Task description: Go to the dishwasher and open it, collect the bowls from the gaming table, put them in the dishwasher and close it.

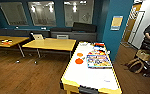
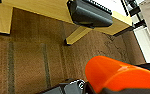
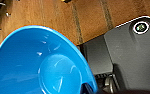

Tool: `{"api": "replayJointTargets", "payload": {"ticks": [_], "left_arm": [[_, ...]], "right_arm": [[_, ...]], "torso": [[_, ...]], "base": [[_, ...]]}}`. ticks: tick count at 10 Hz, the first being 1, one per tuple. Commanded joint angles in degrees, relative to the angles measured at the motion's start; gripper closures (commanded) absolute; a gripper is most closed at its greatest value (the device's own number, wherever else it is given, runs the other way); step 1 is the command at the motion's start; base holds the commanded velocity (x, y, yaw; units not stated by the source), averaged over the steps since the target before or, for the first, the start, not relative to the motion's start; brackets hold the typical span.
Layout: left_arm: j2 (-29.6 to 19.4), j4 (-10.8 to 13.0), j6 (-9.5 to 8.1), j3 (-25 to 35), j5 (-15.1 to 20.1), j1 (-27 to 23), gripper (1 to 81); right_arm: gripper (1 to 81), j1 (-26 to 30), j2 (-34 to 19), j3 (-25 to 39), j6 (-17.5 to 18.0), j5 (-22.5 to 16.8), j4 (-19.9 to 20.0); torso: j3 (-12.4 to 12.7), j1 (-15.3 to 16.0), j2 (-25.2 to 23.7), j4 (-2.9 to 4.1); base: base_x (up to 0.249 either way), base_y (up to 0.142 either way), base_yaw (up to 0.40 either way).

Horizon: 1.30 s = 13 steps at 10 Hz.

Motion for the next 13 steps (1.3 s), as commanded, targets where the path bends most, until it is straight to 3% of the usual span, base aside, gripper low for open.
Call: {"api": "replayJointTargets", "payload": {"ticks": [1, 5, 9, 12, 13], "left_arm": [[-0.8, 3.2, 0.04, 0.3, -0.9, -2.2, 81.1], [1.4, 6.4, 0.04, -2.7, -2.7, 3.6, 81.1], [4.2, 11.5, 0.04, -4.3, -4.7, 11.9, 81.1], [7.3, 15.7, 0.04, -10.1, -7.8, 19.9, 81.1], [8.1, 16.6, -0.04, -13.0, -10.6, 22.1, 81.1]], "right_arm": [[81.1, 2.7, -0.1, -0.2, -0.2, -2.3, -1.9], [81.1, 2.0, 4.1, -6.4, -0.1, -3.3, -3.4], [81.1, 1.3, 8.3, -13.0, -0.2, -3.4, -4.4], [81.1, 0.1, 12.8, -20.6, -0.2, -4.3, -5.5], [81.1, -0.1, 14.2, -22.6, -0.2, -4.3, -5.8]], "torso": [[0.0, 0.0, 0.0, 0.0], [0.3, -0.1, -0.1, 0.0], [0.3, -0.2, -0.2, 0.0], [0.3, -0.2, -0.2, 0.0], [0.3, -0.2, -0.2, 0.0]], "base": [[-0.195, 0.0, 0.0], [-0.171, 0.0, 0.0], [0.0, 0.0, 0.0], [0.0, 0.0, 0.0], [0.0, 0.0, 0.0]]}}
